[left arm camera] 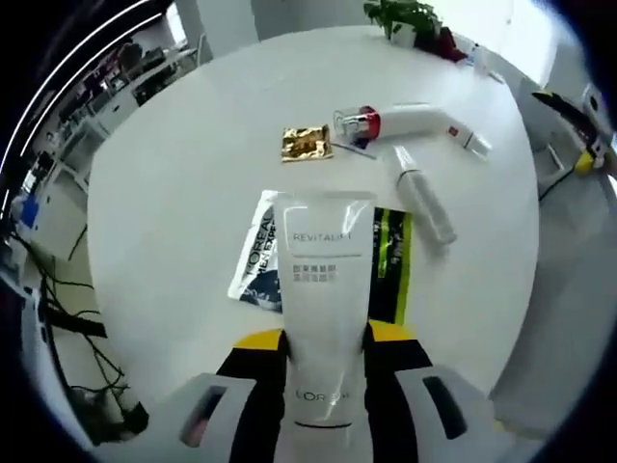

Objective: Arrange the skincare products in the storage area until every visible bottle or jar stands upright without overlapping.

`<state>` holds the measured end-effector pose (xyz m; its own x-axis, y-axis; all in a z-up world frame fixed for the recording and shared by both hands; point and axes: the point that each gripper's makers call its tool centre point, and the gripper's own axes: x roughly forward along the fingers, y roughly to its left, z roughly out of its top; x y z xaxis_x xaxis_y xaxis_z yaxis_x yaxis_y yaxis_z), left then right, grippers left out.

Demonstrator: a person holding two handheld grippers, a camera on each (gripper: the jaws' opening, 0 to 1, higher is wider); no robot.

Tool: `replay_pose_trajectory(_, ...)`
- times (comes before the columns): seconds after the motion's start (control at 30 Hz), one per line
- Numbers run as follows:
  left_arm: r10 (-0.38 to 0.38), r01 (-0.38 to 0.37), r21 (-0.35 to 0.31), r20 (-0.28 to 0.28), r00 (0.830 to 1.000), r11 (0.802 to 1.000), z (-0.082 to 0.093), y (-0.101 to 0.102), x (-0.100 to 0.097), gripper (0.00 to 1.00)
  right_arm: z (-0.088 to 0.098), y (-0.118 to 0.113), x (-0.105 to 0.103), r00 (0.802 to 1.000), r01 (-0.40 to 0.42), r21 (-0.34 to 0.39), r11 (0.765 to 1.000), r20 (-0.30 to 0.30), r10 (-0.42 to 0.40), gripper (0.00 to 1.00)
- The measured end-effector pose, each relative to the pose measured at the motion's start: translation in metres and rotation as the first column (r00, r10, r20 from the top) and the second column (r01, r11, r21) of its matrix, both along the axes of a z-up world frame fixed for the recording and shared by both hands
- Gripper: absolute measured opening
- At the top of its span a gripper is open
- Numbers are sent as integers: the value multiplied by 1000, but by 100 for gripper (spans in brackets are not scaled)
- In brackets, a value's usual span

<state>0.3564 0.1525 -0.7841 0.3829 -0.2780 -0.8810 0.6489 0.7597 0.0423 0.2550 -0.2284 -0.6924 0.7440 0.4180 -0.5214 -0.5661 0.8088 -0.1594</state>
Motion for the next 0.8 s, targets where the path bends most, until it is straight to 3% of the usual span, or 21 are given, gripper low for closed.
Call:
replay_pose_trajectory(0.23,59,-55,-69,52,997,996,16,-18,-4,35,-1,8,-4,999,-37,24,999,-20,38,94)
replay_pose_trajectory(0.43,140,-126,-175,73,987,976,21,-37,-10,35,0,13,-7,998,-64,39,997,-24,65,93)
replay_pose_trajectory(0.53,131,-114,-162,95,987,980,23,-46,-18,35,5,12,-6,998,-57,58,997,-2,57,89)
replay_pose_trajectory(0.63,115,-99,-123,128,985,987,25,-45,-15,35,8,10,-4,999,-48,77,996,7,47,86)
replay_pose_trajectory(0.8,133,-111,-148,148,980,983,33,-59,-23,35,9,12,-5,999,-53,86,995,8,53,86)
